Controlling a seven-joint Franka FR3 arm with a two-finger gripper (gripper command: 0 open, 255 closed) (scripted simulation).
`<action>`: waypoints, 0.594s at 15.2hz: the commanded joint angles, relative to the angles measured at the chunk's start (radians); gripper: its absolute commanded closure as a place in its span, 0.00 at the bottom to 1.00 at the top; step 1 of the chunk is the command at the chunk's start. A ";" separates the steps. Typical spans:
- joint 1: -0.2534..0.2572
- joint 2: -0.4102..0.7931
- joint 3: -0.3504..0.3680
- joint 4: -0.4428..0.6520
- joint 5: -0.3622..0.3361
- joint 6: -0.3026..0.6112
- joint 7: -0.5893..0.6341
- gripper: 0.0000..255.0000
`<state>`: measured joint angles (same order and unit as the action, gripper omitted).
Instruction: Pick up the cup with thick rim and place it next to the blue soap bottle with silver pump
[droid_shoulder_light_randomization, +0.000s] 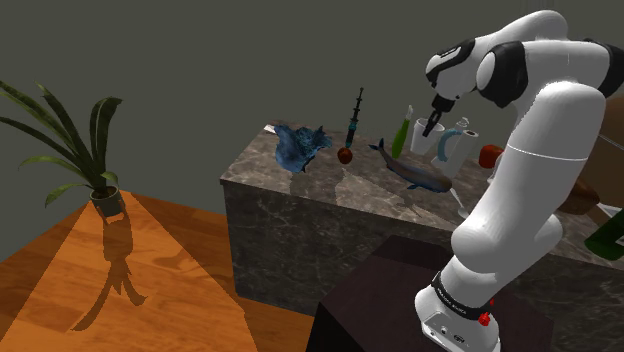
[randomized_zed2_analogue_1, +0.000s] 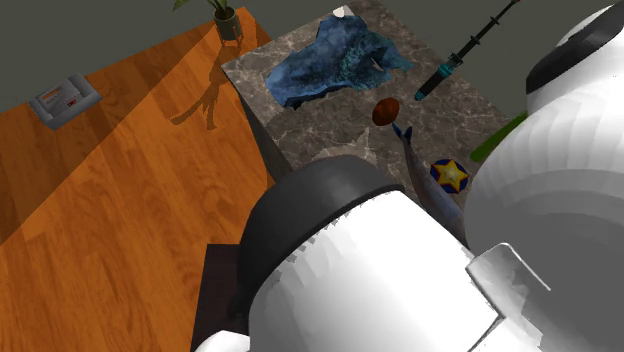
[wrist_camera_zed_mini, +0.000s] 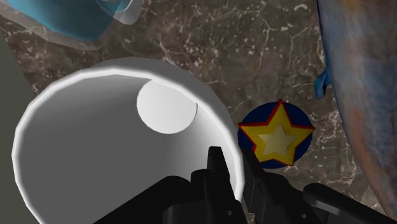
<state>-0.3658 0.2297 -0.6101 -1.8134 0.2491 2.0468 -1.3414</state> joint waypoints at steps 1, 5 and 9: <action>-0.002 0.013 0.003 -0.014 0.011 0.025 -0.008 1.00; -0.006 0.033 0.009 -0.044 0.030 0.070 -0.023 1.00; -0.010 0.054 0.016 -0.067 0.048 0.108 -0.038 1.00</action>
<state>-0.3758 0.2821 -0.5951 -1.8725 0.2946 2.1458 -1.3763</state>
